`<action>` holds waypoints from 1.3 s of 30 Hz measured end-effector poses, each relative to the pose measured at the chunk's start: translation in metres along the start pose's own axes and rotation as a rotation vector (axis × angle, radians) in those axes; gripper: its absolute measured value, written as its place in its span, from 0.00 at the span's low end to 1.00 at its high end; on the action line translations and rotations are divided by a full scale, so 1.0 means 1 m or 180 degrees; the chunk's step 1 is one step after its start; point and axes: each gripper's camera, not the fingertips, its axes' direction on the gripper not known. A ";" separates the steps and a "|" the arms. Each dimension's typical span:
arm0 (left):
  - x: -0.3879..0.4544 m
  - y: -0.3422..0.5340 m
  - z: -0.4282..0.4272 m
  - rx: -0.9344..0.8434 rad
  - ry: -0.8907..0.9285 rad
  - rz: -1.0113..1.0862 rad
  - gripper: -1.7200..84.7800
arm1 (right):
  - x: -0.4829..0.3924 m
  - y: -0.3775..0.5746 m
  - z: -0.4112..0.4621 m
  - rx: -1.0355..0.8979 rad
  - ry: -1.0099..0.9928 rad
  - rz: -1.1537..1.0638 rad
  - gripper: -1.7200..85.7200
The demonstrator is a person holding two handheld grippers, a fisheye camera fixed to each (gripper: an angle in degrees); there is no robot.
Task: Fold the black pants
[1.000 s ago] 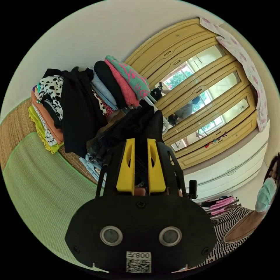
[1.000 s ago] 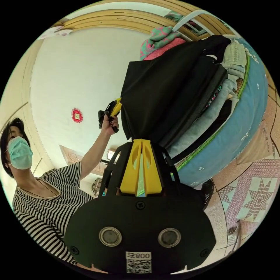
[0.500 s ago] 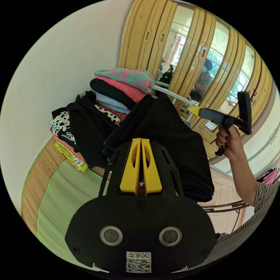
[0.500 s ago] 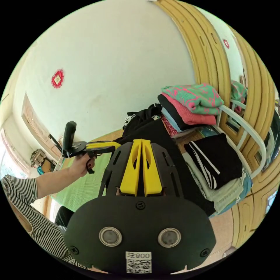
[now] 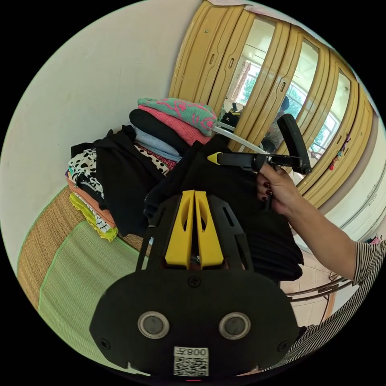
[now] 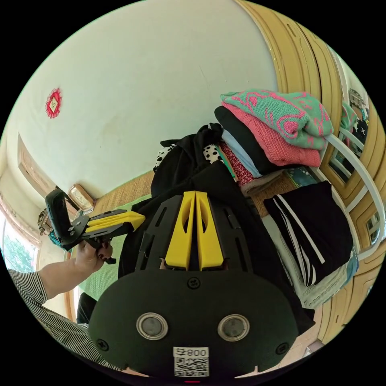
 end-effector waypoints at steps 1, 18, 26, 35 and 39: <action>0.000 0.000 -0.004 0.0000 0.0083 0.0027 0.02 | -0.001 0.005 -0.007 0.0008 -0.0027 -0.0068 0.02; 0.007 0.031 -0.047 0.0218 0.0352 0.0187 0.02 | 0.062 0.196 -0.095 0.0531 -0.0282 -0.0027 0.03; -0.021 0.126 -0.090 -0.0049 0.0356 -0.0353 0.02 | 0.243 0.241 -0.160 0.1179 0.0302 0.1384 0.11; -0.044 0.199 -0.127 -0.0383 0.0220 -0.1029 0.02 | 0.374 0.251 -0.133 0.0567 0.0188 0.2373 0.13; -0.047 0.216 -0.137 -0.0447 0.0194 -0.1128 0.02 | 0.395 0.256 -0.137 0.0436 0.0192 0.2378 0.12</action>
